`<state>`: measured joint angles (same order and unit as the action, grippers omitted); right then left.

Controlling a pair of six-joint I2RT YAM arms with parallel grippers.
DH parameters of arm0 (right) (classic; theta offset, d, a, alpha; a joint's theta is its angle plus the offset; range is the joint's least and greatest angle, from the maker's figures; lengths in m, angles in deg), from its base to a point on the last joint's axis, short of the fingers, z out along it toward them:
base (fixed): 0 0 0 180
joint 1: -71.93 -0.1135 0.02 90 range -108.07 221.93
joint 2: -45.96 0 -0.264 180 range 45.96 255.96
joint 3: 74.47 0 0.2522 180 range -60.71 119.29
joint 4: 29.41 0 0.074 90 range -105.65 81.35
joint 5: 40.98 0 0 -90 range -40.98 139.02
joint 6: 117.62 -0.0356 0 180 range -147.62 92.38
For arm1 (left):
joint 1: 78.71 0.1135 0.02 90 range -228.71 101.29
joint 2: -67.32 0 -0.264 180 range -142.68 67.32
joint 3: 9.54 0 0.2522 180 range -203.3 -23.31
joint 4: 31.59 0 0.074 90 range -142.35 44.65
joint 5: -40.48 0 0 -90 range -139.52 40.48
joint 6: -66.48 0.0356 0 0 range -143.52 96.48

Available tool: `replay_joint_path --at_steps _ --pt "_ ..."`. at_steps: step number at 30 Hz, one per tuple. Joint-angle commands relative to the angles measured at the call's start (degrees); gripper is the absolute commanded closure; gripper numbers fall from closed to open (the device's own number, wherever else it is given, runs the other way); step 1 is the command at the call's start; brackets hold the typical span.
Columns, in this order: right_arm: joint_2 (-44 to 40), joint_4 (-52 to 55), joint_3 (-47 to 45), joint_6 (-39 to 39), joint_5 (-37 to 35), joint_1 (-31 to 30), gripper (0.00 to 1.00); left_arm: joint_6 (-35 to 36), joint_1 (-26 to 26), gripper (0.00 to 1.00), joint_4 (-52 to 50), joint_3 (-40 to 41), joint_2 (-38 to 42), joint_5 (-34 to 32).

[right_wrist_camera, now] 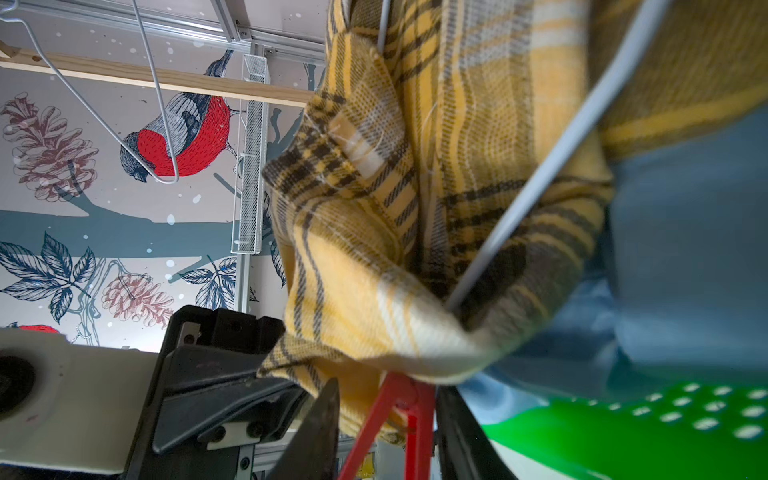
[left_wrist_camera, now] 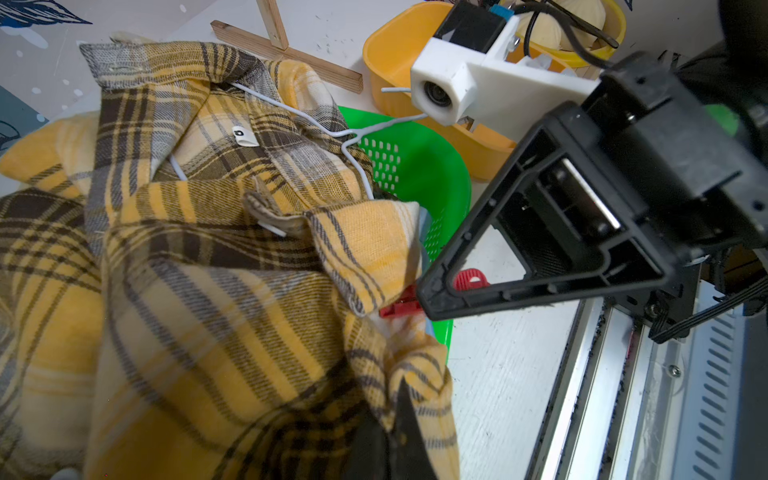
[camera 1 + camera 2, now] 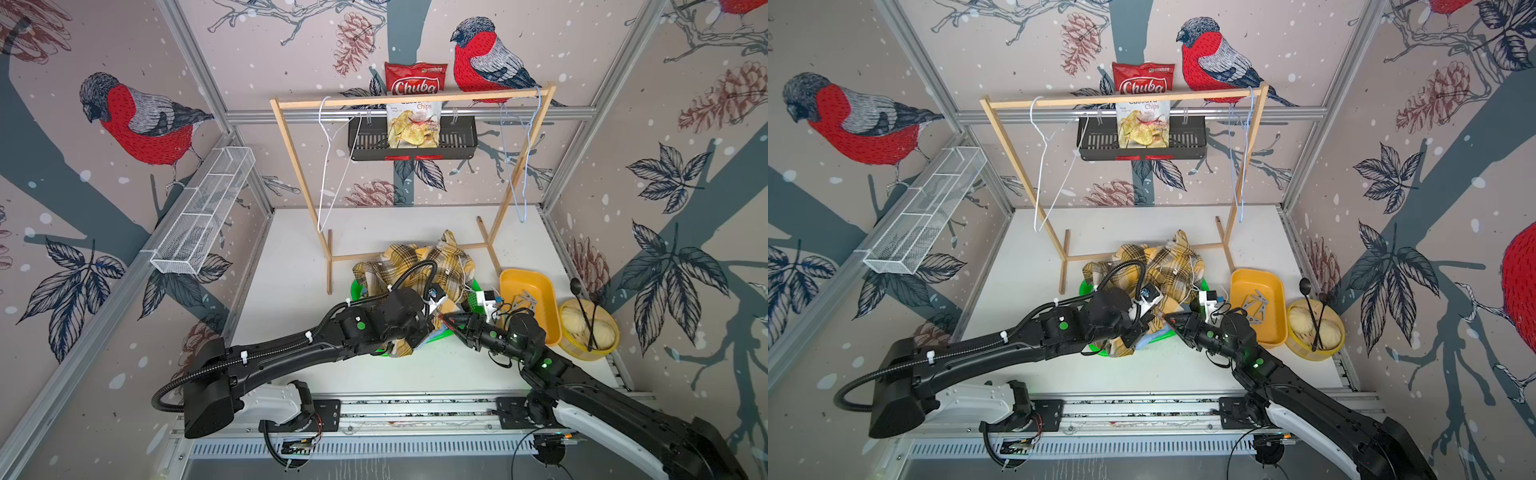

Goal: Remove the clothespins securing long-sleeve shirts to the hanger
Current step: Remove the clamp from the hanger.

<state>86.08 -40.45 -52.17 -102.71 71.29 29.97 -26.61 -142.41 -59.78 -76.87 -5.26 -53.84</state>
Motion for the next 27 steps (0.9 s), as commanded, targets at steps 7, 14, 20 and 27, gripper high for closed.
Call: replay_joint_path --at_steps 7,14,20,27 --pt "-0.04 1.09 0.34 0.29 -0.46 -0.05 0.71 -0.58 0.15 1.00 1.82 0.02 -0.59 0.28" --pt "-1.66 4.05 0.45 0.65 -0.77 -0.01 0.77 -0.77 0.13 1.00 1.66 0.02 -0.81 -0.44" --pt "-3.99 8.12 0.80 1.15 -0.99 -0.01 0.83 -1.12 0.08 1.00 1.14 -0.13 -1.43 -1.83" --pt "-7.43 13.35 1.11 1.67 -1.72 -0.06 0.92 -1.85 0.15 1.00 0.88 -0.13 -2.05 -4.03"
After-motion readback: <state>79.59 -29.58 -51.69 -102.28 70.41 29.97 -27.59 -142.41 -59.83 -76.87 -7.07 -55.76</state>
